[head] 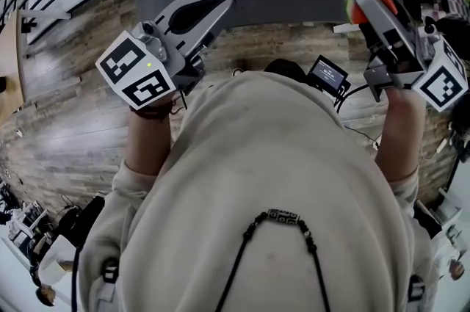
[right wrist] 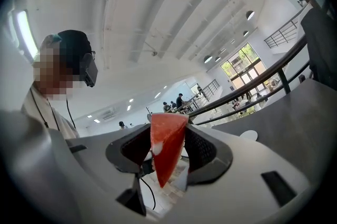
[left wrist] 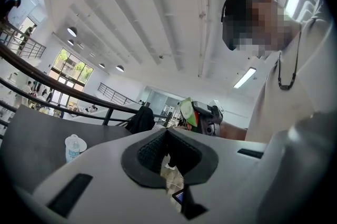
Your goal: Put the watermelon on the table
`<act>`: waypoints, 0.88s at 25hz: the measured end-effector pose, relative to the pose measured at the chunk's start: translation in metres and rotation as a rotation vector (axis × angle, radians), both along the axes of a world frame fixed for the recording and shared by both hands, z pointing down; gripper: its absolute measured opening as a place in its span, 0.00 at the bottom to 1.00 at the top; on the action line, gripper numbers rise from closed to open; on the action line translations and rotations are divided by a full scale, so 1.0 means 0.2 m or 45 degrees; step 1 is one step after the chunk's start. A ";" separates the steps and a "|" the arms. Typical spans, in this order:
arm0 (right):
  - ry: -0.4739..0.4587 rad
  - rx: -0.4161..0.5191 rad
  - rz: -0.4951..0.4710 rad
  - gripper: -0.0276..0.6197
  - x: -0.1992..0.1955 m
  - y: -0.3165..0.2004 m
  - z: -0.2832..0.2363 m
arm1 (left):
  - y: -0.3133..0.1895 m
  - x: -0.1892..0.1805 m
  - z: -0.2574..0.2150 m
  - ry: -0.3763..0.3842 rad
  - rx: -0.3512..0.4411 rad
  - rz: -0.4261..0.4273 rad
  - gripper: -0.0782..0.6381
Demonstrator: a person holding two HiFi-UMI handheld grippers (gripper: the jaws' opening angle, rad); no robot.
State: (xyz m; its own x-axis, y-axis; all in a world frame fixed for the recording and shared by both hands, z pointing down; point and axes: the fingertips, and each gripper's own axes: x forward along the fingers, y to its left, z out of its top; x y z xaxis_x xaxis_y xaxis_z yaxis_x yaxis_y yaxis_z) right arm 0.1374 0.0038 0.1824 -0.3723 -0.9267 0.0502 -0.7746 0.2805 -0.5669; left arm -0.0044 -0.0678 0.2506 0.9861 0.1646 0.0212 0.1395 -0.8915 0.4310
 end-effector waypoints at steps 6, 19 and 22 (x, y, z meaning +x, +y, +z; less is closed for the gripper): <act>0.019 -0.025 -0.067 0.36 -0.03 -0.04 -0.01 | 0.00 -0.04 0.00 0.014 -0.032 -0.054 0.12; 0.015 0.010 -0.207 0.36 -0.39 0.17 -0.05 | 0.28 -0.41 -0.06 0.009 -0.006 -0.176 0.12; 0.004 0.010 -0.234 0.36 -0.38 0.17 -0.03 | 0.30 -0.41 -0.06 0.010 -0.006 -0.207 0.12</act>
State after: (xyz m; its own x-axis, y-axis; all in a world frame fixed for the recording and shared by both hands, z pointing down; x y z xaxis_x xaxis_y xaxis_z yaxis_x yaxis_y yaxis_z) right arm 0.0623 0.0376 0.1757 -0.5352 -0.8436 0.0447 -0.7115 0.4216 -0.5622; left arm -0.0862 -0.0074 0.2392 0.9999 0.0025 0.0127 -0.0033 -0.9006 0.4345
